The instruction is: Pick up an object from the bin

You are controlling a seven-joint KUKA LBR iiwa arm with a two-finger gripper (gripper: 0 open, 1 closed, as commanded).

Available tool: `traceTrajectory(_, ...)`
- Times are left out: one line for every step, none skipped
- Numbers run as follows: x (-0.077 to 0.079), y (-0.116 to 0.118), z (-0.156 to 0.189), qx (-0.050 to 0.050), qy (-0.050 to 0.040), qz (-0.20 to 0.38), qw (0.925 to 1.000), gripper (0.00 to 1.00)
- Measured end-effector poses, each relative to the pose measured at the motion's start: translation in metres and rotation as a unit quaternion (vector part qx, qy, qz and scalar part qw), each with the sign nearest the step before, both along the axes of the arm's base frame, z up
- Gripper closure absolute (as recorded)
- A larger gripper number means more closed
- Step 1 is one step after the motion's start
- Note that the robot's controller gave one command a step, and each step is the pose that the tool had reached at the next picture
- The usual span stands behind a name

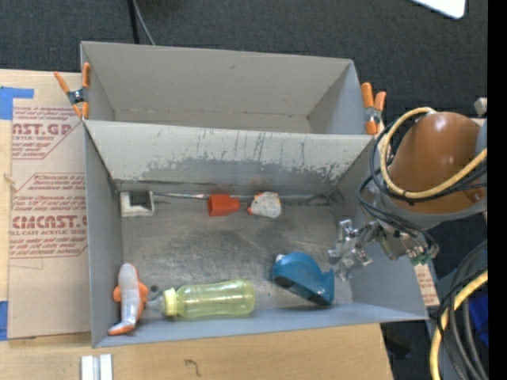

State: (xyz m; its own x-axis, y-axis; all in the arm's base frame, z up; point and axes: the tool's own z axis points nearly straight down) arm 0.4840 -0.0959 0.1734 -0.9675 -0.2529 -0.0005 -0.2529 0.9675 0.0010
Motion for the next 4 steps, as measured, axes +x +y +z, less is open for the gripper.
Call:
traceTrajectory(0.080, 0.046, -0.043, 0.000, -0.0008, -0.021, 0.9998, 0.00)
traceTrajectory(0.079, 0.044, -0.041, 0.000, -0.0009, -0.022, 0.9997, 0.00)
traceTrajectory(0.062, 0.033, -0.048, 0.000, -0.0033, 0.026, 0.9996, 0.00)
traceTrajectory(0.030, 0.020, -0.095, -0.001, 0.0003, 0.006, 1.0000, 1.00)
